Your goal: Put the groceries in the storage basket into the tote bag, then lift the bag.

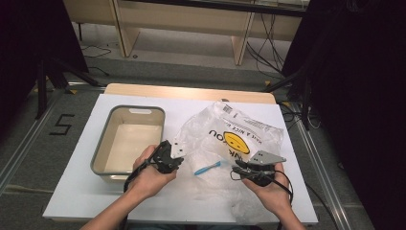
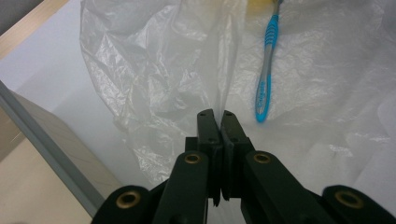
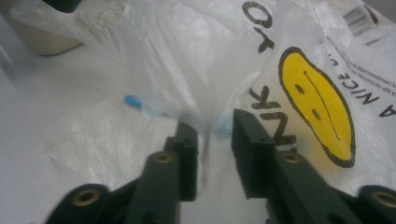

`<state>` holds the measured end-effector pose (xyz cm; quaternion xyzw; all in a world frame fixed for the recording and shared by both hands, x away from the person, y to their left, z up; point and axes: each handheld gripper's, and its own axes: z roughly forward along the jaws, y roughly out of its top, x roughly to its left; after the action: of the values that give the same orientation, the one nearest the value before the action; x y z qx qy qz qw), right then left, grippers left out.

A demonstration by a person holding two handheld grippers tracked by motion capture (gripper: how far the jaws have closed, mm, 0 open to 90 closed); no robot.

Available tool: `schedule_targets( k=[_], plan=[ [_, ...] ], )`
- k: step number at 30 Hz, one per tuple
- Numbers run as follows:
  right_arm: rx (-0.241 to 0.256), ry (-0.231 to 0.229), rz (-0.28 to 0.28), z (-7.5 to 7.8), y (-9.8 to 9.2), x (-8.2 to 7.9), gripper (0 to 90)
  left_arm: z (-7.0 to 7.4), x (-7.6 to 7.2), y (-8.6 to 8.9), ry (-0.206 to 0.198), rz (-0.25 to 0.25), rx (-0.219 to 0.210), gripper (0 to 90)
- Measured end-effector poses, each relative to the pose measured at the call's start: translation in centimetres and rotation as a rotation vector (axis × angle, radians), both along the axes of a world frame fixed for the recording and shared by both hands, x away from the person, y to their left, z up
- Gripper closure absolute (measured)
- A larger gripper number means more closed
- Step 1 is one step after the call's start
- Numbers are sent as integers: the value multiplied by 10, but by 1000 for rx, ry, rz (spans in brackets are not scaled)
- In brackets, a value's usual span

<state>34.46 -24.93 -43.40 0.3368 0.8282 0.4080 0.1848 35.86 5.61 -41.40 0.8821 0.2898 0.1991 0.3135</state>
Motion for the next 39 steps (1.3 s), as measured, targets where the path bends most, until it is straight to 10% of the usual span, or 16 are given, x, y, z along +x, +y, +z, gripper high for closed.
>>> schedule_targets(
  k=[24,39],
  plan=[
    [18,-2,70,10,-20,-18,369,-6,4,-4,16,4,12,886],
    [-123,169,354,-24,-35,-36,149,-15,7,-7,47,3,61,885]
  ],
)
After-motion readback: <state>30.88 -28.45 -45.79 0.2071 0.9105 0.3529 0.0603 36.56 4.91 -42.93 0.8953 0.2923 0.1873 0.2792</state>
